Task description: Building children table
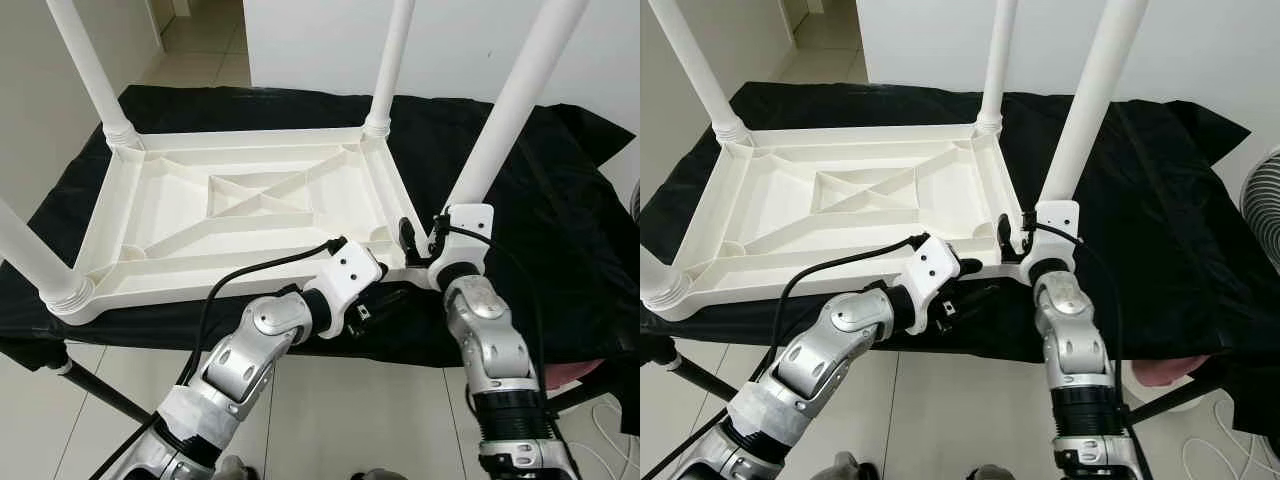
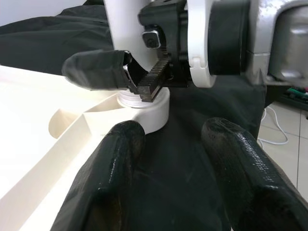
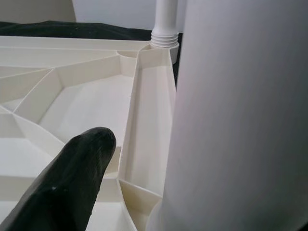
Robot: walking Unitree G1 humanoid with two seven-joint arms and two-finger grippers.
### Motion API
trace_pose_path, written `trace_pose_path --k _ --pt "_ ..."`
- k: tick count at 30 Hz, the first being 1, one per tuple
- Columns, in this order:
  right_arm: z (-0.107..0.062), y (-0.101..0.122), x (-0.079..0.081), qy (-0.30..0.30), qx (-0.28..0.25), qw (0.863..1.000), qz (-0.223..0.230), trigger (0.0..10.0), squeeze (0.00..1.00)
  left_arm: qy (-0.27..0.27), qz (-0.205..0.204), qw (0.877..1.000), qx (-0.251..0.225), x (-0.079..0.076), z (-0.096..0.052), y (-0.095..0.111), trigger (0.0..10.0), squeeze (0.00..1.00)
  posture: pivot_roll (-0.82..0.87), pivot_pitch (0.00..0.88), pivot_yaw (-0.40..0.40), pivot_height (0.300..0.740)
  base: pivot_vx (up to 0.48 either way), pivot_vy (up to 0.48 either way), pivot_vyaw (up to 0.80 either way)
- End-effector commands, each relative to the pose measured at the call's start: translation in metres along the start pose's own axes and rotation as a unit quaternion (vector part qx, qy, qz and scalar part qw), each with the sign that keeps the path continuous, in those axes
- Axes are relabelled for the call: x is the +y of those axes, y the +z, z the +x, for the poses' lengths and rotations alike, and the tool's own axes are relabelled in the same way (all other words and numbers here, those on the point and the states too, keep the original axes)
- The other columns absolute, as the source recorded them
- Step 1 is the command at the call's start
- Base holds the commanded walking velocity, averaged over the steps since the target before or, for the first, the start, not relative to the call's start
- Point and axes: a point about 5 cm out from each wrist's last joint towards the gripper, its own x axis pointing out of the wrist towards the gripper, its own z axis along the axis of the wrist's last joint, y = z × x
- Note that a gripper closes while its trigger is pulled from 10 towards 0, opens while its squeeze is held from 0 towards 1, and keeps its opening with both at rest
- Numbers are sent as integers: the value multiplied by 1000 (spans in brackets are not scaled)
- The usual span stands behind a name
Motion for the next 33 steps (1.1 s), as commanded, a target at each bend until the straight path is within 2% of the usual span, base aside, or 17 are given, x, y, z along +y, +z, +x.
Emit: trace_pose_path --k 1,2,3,5,6,7,16,21,25,26,27,28,29,30,33 --pt "2 -2 5 24 10 1000 9 10000 0 -16 3 1000 1 -3 1 0 10000 0 -112 54 16 740 0 0 0" --pt "3 -2 5 54 9 998 4 10000 0 -15 3 1000 1 -2 0 0 10000 0 -109 55 14 740 0 0 0" --pt "3 -2 5 54 9 998 4 10000 0 -15 3 1000 1 -2 0 0 10000 0 -109 55 14 740 0 0 0" --pt "3 -2 3 117 5 993 -16 10000 0 -11 4 1000 2 -1 0 1 10000 0 -106 55 10 740 0 0 0" --pt "3 -2 3 117 5 993 -16 10000 0 -11 4 1000 2 -1 0 1 10000 0 -106 55 10 740 0 0 0" --pt "1 -2 -1 165 -1 986 -39 10000 0 -8 5 1000 2 1 0 1 10000 0 -105 57 8 740 0 0 0" --pt "1 -3 -19 220 -9 974 -62 10000 0 -5 4 1000 1 1 -1 1 10000 0 -109 59 14 740 0 0 0" --pt "6 -4 -29 252 -15 966 -55 10000 0 -13 6 1000 0 0 0 2 10000 0 -115 54 26 740 0 0 0" --pt "7 -5 -30 256 -13 965 -54 10000 0 -13 7 1000 0 0 0 2 10000 0 -115 54 26 740 0 0 0" --pt "8 -8 -32 258 -10 964 -58 4314 0 -14 8 1000 0 1 0 2 10000 0 -117 53 30 740 0 0 0" --pt "8 -8 -32 258 -10 964 -58 4314 0 -14 8 1000 0 1 0 2 10000 0 -117 53 30 740 0 0 0" --pt "9 -11 -34 257 -5 964 -64 3412 0 -16 9 1000 0 1 0 3 10000 0 -119 49 34 740 0 0 0" --pt "9 -11 -34 257 -5 964 -64 3412 0 -16 9 1000 0 1 0 3 10000 0 -119 49 34 740 0 0 0" --pt "9 -14 -35 256 -2 964 -67 0 0 -17 10 1000 0 1 0 3 10000 0 -119 49 34 740 0 0 0" --pt "9 -18 -36 256 6 964 -70 0 0 -19 11 1000 0 0 1 3 10000 0 -119 42 33 740 0 0 0"
